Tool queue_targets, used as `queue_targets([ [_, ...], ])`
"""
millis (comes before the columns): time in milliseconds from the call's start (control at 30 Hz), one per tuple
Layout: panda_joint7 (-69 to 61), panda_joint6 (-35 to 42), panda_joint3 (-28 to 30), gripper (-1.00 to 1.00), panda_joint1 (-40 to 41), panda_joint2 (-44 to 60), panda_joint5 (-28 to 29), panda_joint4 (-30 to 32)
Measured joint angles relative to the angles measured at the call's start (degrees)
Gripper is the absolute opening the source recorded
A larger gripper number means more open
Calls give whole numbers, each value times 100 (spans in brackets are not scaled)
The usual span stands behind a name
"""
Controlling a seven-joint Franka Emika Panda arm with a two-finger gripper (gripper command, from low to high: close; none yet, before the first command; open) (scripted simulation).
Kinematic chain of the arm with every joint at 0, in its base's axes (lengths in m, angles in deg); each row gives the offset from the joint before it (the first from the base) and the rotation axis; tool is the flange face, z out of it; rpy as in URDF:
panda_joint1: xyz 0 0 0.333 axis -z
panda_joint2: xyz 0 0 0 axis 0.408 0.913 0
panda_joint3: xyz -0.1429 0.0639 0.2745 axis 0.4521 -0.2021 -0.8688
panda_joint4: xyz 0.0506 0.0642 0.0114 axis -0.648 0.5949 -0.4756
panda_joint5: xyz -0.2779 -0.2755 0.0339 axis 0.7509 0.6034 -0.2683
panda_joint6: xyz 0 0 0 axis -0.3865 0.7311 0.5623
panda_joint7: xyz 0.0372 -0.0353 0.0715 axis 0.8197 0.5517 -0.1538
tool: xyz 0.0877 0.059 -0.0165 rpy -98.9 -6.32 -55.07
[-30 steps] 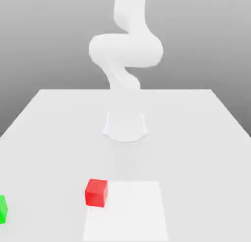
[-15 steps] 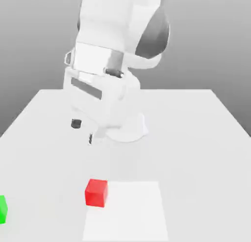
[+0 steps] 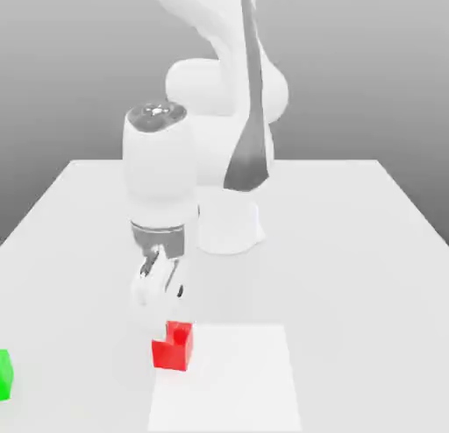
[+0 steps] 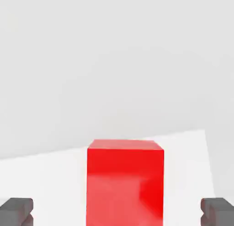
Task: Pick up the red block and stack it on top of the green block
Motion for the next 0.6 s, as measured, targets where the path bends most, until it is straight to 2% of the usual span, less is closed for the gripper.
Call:
queue_targets([
  [167,374,-371,232,0,-124,461,485,-88],
  [367,873,-876,875,0,-597,1100,1184,-152],
  [400,921,-932,956,-100,-659,1174,1255,-157],
  [600,943,-978,1007,-100,-701,1212,1288,-159],
])
